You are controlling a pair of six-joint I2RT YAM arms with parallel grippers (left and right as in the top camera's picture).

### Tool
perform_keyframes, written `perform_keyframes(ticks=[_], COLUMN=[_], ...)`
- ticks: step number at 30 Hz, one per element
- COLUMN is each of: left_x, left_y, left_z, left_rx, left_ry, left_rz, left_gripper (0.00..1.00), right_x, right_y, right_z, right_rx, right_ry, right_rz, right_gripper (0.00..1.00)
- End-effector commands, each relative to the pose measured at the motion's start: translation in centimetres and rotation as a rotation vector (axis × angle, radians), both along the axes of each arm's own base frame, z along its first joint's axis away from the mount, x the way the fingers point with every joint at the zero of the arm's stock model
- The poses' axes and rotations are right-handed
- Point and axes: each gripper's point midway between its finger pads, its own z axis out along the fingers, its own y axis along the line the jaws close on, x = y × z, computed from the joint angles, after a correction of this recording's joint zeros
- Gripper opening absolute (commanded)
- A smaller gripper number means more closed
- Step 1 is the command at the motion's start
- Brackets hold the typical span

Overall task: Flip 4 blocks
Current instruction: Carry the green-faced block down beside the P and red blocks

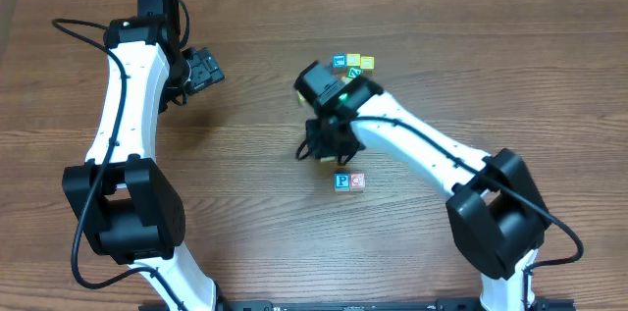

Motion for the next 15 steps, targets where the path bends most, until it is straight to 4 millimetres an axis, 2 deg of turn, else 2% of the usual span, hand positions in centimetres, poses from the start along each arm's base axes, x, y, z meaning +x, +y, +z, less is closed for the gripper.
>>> perform_keyframes(ticks=[1,3,8,15], left_x=[0.3,0.3,0.3,0.3], left_y=[0.3,0.3,0.3,0.3], left_z=[1.2,1.2,1.2,1.2], left_rx=[0.009,0.009,0.009,0.009], left_ry=[-0.035,-0.035,-0.035,-0.035], left_rz=[0.018,0.018,0.018,0.018], left_gripper=[1.00,1.00,0.99,1.00], right_x=[-1.9,-3.0,-4.3,-5.1], right_y=[1.7,2.3,1.7,1.5], right_z=[1.0,0.5,-0.9,-2.0], right_rx=[0.015,0.001,-0.078,-0.099], right_ry=[0.008,0.010,-0.010,-0.011], right_rz=[0.020,0.020,-0.024,-0.019], right_gripper=[0.33,0.33,0.33,0.33])
